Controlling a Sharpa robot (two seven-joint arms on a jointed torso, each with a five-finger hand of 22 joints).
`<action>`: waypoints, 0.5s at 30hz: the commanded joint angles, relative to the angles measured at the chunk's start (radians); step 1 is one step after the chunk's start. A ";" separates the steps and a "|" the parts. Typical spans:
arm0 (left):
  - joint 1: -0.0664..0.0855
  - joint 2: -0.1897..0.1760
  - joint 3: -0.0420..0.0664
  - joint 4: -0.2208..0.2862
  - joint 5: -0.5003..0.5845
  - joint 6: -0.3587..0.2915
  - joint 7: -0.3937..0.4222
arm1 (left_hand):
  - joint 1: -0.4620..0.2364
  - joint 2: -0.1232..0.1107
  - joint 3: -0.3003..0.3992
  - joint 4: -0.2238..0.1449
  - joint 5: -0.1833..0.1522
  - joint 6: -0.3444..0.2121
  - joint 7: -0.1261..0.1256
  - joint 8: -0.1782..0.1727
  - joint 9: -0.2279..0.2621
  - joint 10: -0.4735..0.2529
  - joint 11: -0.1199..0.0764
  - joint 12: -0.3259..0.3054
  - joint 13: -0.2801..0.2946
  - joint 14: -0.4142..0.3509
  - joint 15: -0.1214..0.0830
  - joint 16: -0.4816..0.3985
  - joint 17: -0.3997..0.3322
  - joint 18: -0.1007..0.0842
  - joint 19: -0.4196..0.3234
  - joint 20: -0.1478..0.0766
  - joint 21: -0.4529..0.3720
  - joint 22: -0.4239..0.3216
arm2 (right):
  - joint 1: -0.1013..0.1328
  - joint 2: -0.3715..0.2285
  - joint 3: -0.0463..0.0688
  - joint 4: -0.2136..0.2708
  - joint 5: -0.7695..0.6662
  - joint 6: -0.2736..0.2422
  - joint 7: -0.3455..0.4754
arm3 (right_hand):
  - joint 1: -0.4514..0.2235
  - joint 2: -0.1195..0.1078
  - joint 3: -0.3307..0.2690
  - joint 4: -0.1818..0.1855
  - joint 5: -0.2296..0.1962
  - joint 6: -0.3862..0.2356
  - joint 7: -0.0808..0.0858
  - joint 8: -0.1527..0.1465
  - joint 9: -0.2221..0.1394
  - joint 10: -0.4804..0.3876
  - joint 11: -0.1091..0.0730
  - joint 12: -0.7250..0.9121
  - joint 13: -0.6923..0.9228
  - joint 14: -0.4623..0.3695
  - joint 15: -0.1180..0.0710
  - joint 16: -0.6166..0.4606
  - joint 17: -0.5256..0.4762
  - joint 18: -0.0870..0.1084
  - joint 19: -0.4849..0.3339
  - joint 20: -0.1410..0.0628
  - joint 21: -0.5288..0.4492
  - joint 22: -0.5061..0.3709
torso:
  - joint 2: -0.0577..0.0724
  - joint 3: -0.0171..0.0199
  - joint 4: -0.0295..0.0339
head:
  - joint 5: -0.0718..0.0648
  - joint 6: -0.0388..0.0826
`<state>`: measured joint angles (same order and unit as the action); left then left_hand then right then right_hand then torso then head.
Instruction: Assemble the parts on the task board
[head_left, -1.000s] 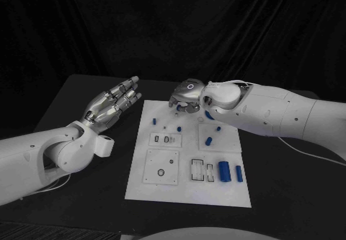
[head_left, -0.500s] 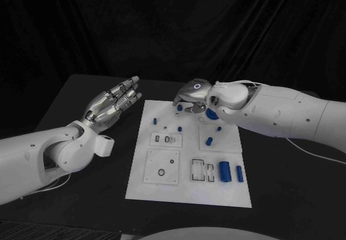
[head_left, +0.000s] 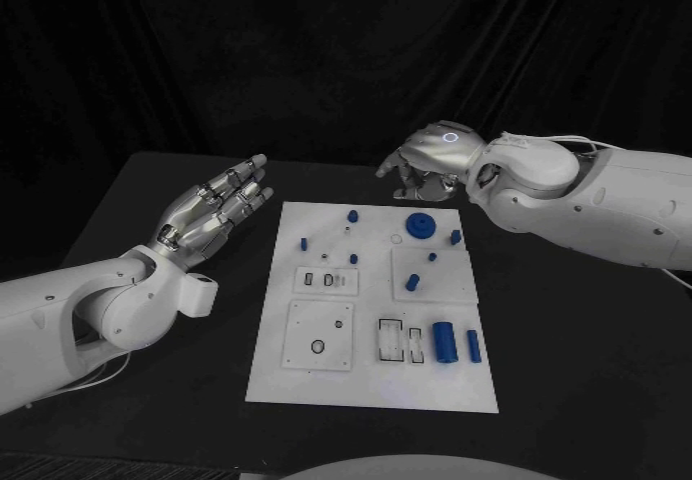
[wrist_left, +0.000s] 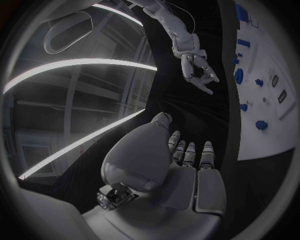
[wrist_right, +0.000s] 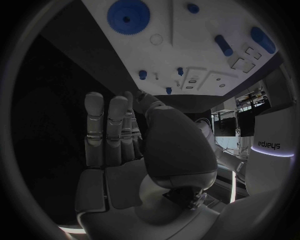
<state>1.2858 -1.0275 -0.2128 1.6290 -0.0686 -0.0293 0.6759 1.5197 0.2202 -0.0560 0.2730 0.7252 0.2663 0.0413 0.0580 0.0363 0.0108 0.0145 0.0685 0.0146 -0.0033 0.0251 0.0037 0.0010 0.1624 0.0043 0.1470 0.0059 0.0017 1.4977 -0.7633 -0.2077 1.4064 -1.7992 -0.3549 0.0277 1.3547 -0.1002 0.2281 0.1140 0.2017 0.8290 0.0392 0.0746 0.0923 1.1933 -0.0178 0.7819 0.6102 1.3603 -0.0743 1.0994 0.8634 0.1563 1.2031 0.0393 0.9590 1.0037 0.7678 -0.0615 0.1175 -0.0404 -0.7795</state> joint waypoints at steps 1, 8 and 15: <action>0.002 0.001 0.001 0.000 -0.003 0.016 0.013 | 0.011 -0.001 0.006 0.000 0.004 0.002 0.008 0.005 0.001 -0.001 0.004 0.005 0.002 0.003 0.007 -0.004 -0.001 0.019 -0.001 0.008 -0.003 0.001 | 0.002 -0.024 0.000 0.013 0.038 0.002 -0.074 | -0.043 0.009 -0.034 0.032 -0.012 0.008 0.005 0.005 0.002 0.239 -0.016 0.640 0.728 0.149 -0.011 0.357 0.516 -0.060 0.122 -0.013 0.219 0.211 | 0.001 -0.0002 -0.0052 | -0.001 0.000; 0.002 0.001 0.001 -0.002 -0.003 0.022 0.011 | 0.012 -0.001 0.011 0.000 0.005 0.002 0.008 0.005 0.001 -0.001 0.004 0.005 0.001 0.003 0.013 -0.004 -0.001 0.018 -0.001 0.011 -0.003 0.001 | -0.019 -0.074 0.000 0.009 0.066 0.064 -0.120 | -0.137 0.007 -0.099 0.125 -0.016 0.028 0.014 0.015 0.026 0.378 -0.007 0.789 0.961 0.211 -0.012 0.471 0.707 -0.107 0.238 -0.012 0.444 0.429 | -0.001 -0.0037 -0.0131 | 0.004 0.000; 0.002 0.005 0.001 -0.007 -0.003 0.026 0.011 | 0.012 -0.001 0.013 0.000 0.005 0.001 0.007 0.005 0.001 -0.001 0.004 0.005 0.001 0.003 0.015 -0.004 -0.001 0.018 -0.001 0.012 -0.003 0.001 | -0.048 -0.083 0.000 -0.003 0.075 0.093 -0.129 | -0.145 -0.015 -0.104 0.164 -0.012 0.018 0.012 0.010 0.031 0.378 -0.009 0.789 0.961 0.211 -0.018 0.471 0.707 -0.109 0.251 -0.017 0.460 0.446 | 0.000 0.0002 -0.0162 | 0.003 -0.002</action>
<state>1.2858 -1.0248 -0.2129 1.6215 -0.0686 -0.0206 0.6749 1.5197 0.2202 -0.0504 0.2730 0.7252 0.2698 0.0448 0.0580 0.0362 0.0108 0.0145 0.0685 0.0145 -0.0030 0.0326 0.0037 0.0013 0.1623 0.0043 0.1542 0.0059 0.0017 1.4557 -0.8447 -0.2079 1.4055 -1.7426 -0.3013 -0.0573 1.2411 -0.1036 0.1420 0.2310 0.1927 0.8407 0.0508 0.0805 0.1151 1.4615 -0.0253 1.4999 1.3085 1.4651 -0.0838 1.5240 1.3082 0.0692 1.4121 0.0268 1.3468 1.3082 0.7666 -0.0638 0.1038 -0.0373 -0.7815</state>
